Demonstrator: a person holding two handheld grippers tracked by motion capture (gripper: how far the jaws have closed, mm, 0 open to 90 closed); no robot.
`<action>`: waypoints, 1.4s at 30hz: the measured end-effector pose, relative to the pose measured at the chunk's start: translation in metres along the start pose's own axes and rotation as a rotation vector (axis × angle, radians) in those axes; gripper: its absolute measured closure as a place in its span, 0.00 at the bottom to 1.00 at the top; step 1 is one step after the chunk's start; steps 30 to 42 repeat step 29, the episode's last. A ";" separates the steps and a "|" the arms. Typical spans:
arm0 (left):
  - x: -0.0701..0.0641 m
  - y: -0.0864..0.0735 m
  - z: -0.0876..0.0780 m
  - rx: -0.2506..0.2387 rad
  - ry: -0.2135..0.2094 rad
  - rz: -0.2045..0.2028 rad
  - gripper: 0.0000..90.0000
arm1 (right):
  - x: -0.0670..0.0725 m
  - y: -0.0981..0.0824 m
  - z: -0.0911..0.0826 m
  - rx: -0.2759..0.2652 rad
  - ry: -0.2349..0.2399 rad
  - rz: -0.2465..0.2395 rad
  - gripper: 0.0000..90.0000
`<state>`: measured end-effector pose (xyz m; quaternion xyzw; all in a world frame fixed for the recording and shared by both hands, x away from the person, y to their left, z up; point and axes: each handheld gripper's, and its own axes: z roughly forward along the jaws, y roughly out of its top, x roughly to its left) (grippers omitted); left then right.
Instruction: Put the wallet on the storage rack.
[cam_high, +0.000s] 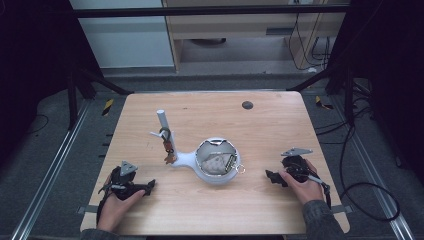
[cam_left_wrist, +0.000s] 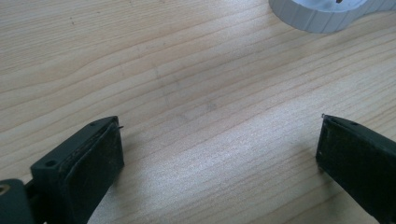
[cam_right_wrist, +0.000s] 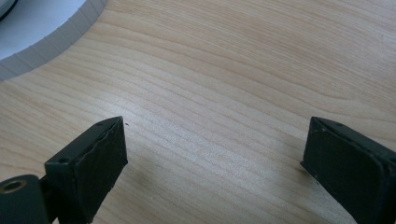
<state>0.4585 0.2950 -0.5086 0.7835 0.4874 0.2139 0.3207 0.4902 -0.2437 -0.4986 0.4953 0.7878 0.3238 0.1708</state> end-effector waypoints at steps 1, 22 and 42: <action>0.000 0.000 0.000 0.000 0.000 0.000 0.00 | 0.000 0.000 0.001 -0.003 0.003 0.006 0.07; 0.000 0.000 0.000 -0.002 -0.001 -0.002 0.00 | 0.011 -0.009 0.012 -0.068 -0.067 -0.012 0.03; 0.000 0.000 0.000 -0.001 -0.003 0.001 0.00 | 0.015 -0.014 0.007 -0.071 -0.105 0.024 0.04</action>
